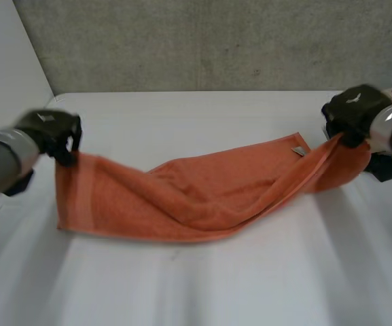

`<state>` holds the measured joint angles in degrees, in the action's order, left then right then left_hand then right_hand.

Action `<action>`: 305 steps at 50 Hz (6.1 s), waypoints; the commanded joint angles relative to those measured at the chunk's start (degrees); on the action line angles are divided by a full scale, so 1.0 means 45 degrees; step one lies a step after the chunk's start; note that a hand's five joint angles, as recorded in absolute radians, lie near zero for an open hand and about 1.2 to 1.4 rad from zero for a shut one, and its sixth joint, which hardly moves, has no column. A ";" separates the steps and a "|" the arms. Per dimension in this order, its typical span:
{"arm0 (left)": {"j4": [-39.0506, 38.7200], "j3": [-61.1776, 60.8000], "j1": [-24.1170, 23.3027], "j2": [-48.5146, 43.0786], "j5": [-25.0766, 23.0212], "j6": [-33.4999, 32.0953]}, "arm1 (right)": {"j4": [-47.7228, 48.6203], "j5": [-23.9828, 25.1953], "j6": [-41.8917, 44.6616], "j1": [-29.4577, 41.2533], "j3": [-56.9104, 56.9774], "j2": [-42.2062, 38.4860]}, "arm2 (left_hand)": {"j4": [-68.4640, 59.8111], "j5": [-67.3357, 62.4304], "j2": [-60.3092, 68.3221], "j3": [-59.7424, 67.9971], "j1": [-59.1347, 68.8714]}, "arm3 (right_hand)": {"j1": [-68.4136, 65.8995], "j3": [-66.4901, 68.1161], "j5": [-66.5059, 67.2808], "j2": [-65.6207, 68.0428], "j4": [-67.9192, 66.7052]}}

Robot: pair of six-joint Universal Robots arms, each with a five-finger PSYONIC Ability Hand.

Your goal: Fold the laundry.

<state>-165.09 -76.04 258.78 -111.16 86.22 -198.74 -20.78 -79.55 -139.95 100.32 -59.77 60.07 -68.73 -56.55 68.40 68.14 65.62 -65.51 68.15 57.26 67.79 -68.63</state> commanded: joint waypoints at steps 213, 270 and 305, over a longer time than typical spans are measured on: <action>-0.3138 0.0277 0.0423 -0.3854 -0.0898 -0.2769 | 0.5398 -0.0761 -0.0346 0.1573 -0.3495 -0.1786 | 0.5152 0.4670 -0.5080 -0.5023 -0.4463 | -0.3220 0.2632 0.2831 0.2713 -0.2526; 0.5925 0.5157 0.0989 -0.2678 -0.1270 -0.1793 | -0.2670 -0.0916 0.2076 0.0791 0.1582 -0.0298 | -0.2505 -0.2988 0.2578 0.2634 0.3195 | -0.3220 0.2632 0.2831 0.2713 -0.2526; -0.2611 0.3601 0.0638 -0.3402 -0.0918 -0.1224 | 0.5458 -0.1367 -0.0717 0.2178 0.0336 -0.1608 | -0.2505 -0.2988 0.2578 0.2634 0.3195 | -0.3220 0.2632 0.2831 0.2713 -0.2526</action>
<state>-177.34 -50.77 261.81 -121.37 82.01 -198.17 7.02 -88.13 -143.55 109.42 -48.11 56.02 -68.68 -55.77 68.83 68.41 64.87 -65.51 68.43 57.78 67.80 -68.81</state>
